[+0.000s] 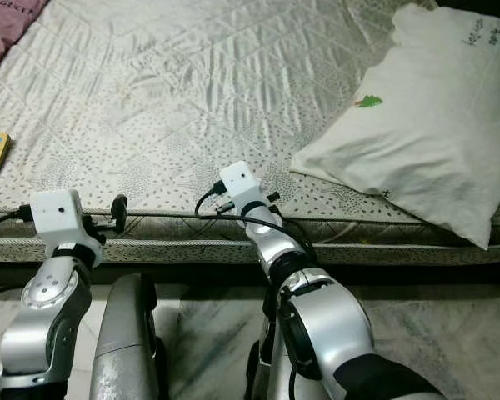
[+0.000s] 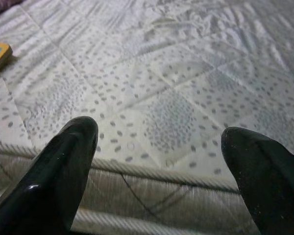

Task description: Clean up the room

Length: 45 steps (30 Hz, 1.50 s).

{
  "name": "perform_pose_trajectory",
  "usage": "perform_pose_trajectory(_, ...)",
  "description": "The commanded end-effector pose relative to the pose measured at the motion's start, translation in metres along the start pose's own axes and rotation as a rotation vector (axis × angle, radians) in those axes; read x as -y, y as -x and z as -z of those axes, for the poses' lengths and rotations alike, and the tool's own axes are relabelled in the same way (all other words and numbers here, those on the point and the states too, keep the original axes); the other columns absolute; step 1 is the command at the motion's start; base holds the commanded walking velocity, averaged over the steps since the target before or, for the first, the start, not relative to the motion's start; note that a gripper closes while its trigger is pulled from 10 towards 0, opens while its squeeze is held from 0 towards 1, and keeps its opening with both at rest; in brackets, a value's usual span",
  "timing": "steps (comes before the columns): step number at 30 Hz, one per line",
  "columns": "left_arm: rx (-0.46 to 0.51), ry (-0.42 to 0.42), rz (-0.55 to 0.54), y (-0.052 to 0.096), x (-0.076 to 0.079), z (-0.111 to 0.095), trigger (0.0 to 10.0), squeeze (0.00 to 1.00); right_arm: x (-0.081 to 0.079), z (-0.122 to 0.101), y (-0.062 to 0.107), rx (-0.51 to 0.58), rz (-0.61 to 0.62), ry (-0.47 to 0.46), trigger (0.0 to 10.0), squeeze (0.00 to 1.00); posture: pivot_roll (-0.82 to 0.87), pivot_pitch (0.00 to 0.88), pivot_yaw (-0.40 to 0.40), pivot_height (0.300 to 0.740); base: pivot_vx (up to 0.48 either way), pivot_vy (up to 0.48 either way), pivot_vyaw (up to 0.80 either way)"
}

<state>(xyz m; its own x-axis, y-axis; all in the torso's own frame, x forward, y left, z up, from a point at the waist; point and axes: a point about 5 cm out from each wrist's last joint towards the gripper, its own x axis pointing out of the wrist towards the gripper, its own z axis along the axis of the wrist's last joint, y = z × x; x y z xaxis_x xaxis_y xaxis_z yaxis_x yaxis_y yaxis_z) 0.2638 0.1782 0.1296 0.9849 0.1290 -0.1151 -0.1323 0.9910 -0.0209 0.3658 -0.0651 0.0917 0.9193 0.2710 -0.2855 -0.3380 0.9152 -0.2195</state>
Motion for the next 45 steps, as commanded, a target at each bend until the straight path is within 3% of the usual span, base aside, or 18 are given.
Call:
perform_pose_trajectory(1,0.012,0.003,0.01,-0.006,-0.001,0.001,10.0,0.0,0.012,-0.007,-0.001,0.035,0.015,-0.062,0.0,0.0,0.21,0.016,-0.067,0.539,0.0,0.0,0.0)
perform_pose_trajectory(6,0.036,0.009,0.023,-0.019,0.003,-0.001,10.0,0.0,0.029,-0.009,0.002,0.079,0.034,-0.132,0.0,0.0,0.16,0.0,-0.057,0.539,0.0,0.0,0.0)
perform_pose_trajectory(8,0.057,0.016,0.033,-0.029,0.007,-0.002,10.0,0.0,0.043,-0.008,0.005,0.118,0.055,-0.189,0.0,0.0,0.13,0.0,-0.05,0.539,0.0,0.0,0.0)
perform_pose_trajectory(13,0.079,0.027,0.041,-0.042,0.011,-0.005,10.0,0.0,0.061,-0.005,0.012,0.16,0.096,-0.206,0.0,0.0,0.08,0.0,-0.024,0.539,0.0,0.0,0.0)
perform_pose_trajectory(17,0.112,0.037,0.05,-0.051,0.011,-0.008,10.0,0.0,0.076,-0.005,0.025,0.267,0.14,-0.24,0.0,0.0,0.05,0.0,-0.007,0.539,0.0,0.0,0.0)
perform_pose_trajectory(25,0.159,0.023,0.014,-0.058,0.005,-0.013,10.0,0.0,0.076,-0.015,0.046,0.446,0.158,-0.309,0.0,0.0,0.04,0.0,-0.009,0.539,0.0,0.0,0.0)
perform_pose_trajectory(26,0.163,0.032,0.007,-0.059,0.004,-0.013,10.0,0.0,0.076,-0.019,0.05,0.468,0.165,-0.315,0.7,0.0,0.05,0.0,-0.009,0.539,0.0,0.0,0.0)
perform_pose_trajectory(27,0.165,0.036,0.007,-0.058,0.002,-0.012,10.0,0.0,0.076,-0.021,0.053,0.482,0.166,-0.317,6.7,0.0,0.05,0.0,-0.009,0.539,0.0,0.0,0.0)
perform_pose_trajectory(28,0.161,0.039,0.011,-0.057,0.002,-0.01,10.0,0.0,0.077,-0.025,0.055,0.501,0.164,-0.311,10.0,0.0,0.05,0.0,-0.011,0.539,0.0,0.0,0.0)
perform_pose_trajectory(32,0.158,0.045,0.02,-0.051,0.002,-0.006,10.0,0.0,0.076,-0.033,0.061,0.542,0.162,-0.31,10.0,0.0,0.07,0.0,-0.019,0.539,0.0,0.0,0.0)
perform_pose_trajectory(42,0.158,0.052,0.012,-0.05,0.001,-0.005,10.0,0.0,0.075,-0.038,0.057,0.517,0.15,-0.312,10.0,0.0,0.07,0.0,-0.026,0.604,0.0,0.0,0.0)
perform_pose_trajectory(45,0.157,0.05,0.031,-0.051,0.006,-0.005,10.0,0.0,0.075,-0.036,0.058,0.513,0.153,-0.311,10.0,0.0,0.07,0.0,-0.028,0.624,0.0,0.0,0.0)
